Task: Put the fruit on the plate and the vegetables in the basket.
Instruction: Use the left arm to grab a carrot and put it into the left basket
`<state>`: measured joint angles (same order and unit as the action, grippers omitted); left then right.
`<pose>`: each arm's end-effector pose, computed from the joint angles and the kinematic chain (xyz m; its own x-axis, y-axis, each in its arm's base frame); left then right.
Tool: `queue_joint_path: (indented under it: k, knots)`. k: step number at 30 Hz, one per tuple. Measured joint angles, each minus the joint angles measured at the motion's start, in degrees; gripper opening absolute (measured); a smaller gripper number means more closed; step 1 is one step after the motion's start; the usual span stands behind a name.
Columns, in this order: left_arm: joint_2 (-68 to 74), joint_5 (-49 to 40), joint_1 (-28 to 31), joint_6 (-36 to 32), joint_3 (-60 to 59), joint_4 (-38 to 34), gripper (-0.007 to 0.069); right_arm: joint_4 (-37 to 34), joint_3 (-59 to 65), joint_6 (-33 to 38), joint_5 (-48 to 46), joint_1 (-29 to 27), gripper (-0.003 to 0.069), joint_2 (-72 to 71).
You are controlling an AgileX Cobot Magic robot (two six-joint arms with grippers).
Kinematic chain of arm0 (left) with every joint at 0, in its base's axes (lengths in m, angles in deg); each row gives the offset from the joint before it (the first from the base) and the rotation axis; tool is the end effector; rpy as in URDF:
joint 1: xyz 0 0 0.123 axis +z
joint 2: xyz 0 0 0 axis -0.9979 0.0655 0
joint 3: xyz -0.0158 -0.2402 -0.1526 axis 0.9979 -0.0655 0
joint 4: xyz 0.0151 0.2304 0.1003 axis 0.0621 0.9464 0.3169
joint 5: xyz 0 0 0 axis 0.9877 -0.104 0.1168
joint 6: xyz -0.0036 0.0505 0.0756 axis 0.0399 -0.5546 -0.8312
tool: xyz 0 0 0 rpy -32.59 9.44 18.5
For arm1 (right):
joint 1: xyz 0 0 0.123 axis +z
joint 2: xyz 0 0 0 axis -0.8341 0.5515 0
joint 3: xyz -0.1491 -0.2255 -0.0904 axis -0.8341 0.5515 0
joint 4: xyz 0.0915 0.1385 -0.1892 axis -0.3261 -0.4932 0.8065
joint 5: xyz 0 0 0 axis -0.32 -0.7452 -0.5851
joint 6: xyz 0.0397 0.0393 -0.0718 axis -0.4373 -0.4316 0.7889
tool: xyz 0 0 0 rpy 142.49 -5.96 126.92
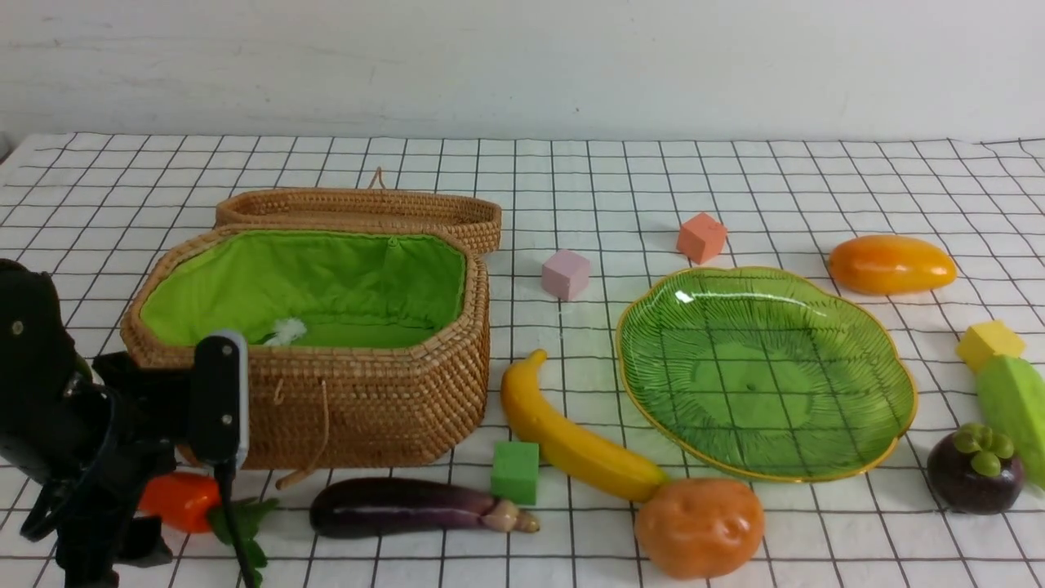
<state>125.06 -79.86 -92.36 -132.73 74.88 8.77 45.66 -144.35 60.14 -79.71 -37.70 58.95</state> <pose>0.2630 -0.0263 0.2074 -0.1775 0.9820 -0.0644 0.9413 0.1885 0.2799 0.0263 0.0629 0.4130 -0.2946 -0.4020 -0.8670 -0.8452 0.5329 0.0401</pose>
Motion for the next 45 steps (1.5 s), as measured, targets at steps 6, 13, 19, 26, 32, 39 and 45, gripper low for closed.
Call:
queue_joint_path:
  k: [6,13,19,26,32,39,45]
  knots:
    - [3.63,3.24,0.0,-5.74,0.0,1.32,0.0537,0.0,0.0,0.0,0.0,0.0,0.0154,0.0]
    - [4.48,7.1,0.0,-5.74,0.32,2.21,0.0533,0.0,0.0,-0.6,0.0,0.0,0.016,0.0]
    - [6.82,10.13,0.0,-5.69,0.39,5.92,0.0533,0.0,0.0,-1.32,0.0,0.0,0.0163,0.0]
    - [9.09,12.54,0.0,-5.69,1.08,7.1,0.0506,-1.22,-0.01,-1.38,0.0,0.0,0.0163,0.0]
    - [10.05,12.72,0.07,-5.5,1.65,7.35,0.0411,-1.36,-0.01,-1.53,0.0,0.0,0.0163,0.0]
    - [9.88,7.13,0.02,-5.5,2.13,7.12,0.0323,-1.46,-0.01,-1.55,0.0,0.0,0.0163,0.0]
    - [8.28,3.23,0.02,-5.5,2.03,5.24,0.0331,-1.41,-0.01,-1.55,0.0,0.0,0.0165,0.0]
